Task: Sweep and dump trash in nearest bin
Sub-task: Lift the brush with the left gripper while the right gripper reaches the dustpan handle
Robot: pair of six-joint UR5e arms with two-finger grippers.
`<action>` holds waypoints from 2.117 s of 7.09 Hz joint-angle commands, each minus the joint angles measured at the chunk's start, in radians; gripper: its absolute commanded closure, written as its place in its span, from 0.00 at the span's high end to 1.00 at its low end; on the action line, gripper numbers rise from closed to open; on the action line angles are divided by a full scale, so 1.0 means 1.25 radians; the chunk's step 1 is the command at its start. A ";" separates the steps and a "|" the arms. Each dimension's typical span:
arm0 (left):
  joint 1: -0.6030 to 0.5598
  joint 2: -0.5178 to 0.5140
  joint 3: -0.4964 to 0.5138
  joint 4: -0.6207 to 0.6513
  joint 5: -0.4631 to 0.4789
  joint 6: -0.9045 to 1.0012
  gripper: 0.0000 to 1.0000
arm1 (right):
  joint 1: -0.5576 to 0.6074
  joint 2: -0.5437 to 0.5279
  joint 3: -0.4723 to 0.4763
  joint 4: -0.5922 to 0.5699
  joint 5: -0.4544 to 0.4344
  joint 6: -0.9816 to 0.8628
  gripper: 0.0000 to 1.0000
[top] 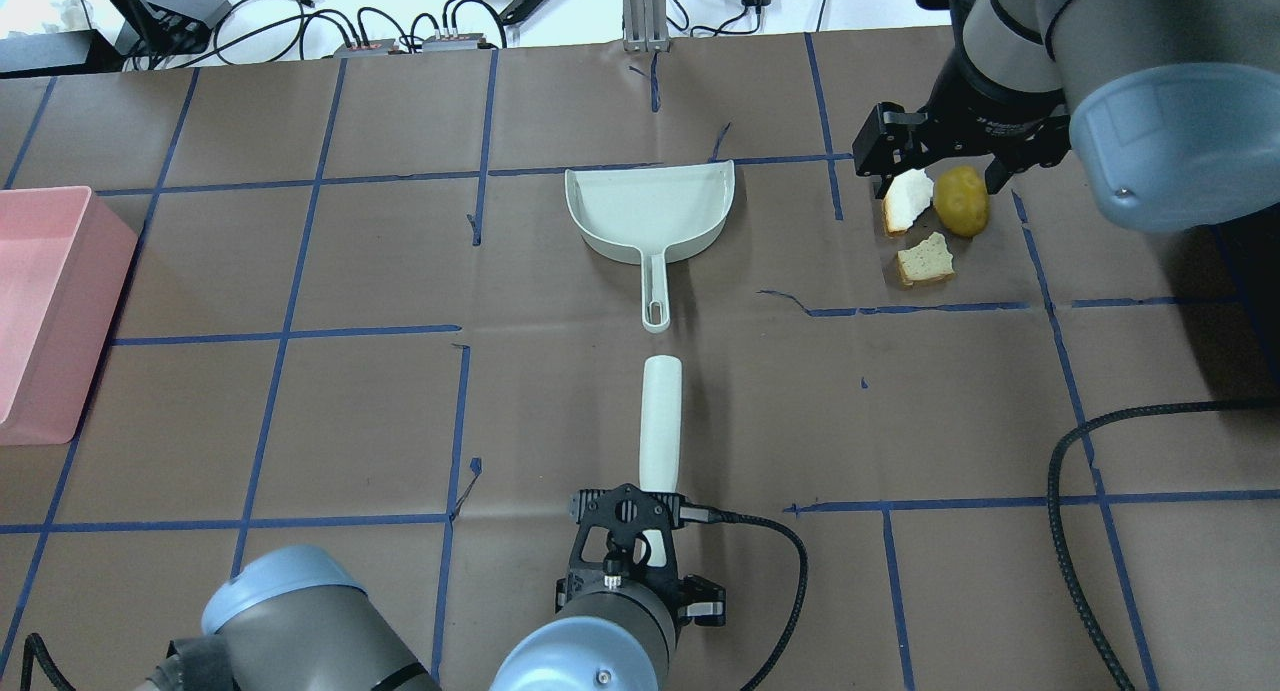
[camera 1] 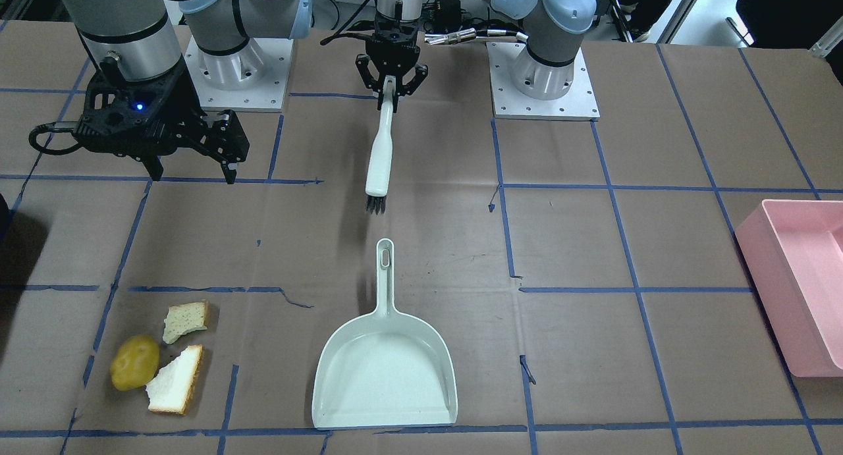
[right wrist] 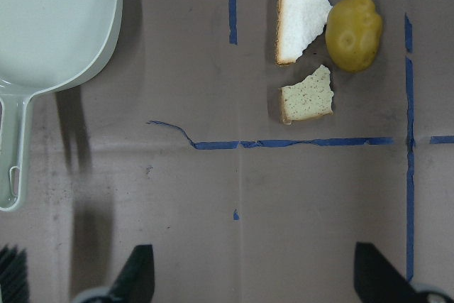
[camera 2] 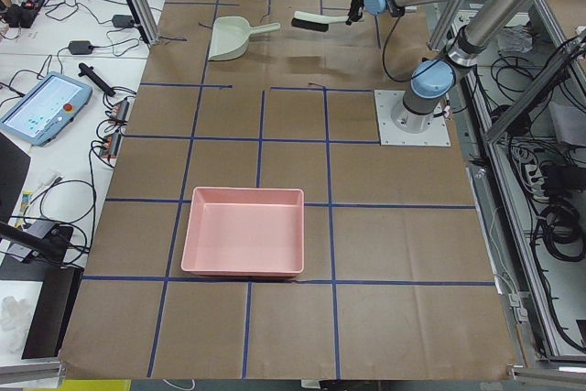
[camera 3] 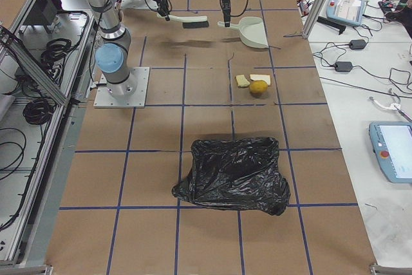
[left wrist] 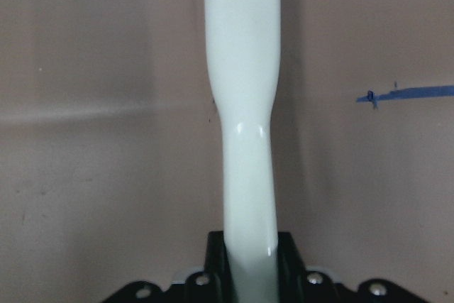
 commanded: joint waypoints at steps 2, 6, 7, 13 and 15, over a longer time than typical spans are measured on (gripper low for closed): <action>0.128 0.016 0.108 -0.208 -0.006 0.059 0.00 | 0.000 0.000 0.000 0.001 -0.001 0.000 1.00; 0.368 0.012 0.159 -0.287 -0.072 0.286 0.00 | 0.002 -0.001 0.001 0.000 0.010 0.007 1.00; 0.437 0.007 0.201 -0.355 -0.080 0.351 0.00 | 0.005 -0.002 0.001 0.006 0.010 0.007 1.00; 0.639 -0.037 0.311 -0.455 -0.135 0.604 0.00 | 0.092 0.098 -0.062 -0.024 -0.001 0.020 1.00; 0.640 -0.050 0.316 -0.464 -0.140 0.605 0.00 | 0.119 0.132 -0.088 -0.025 0.007 0.029 1.00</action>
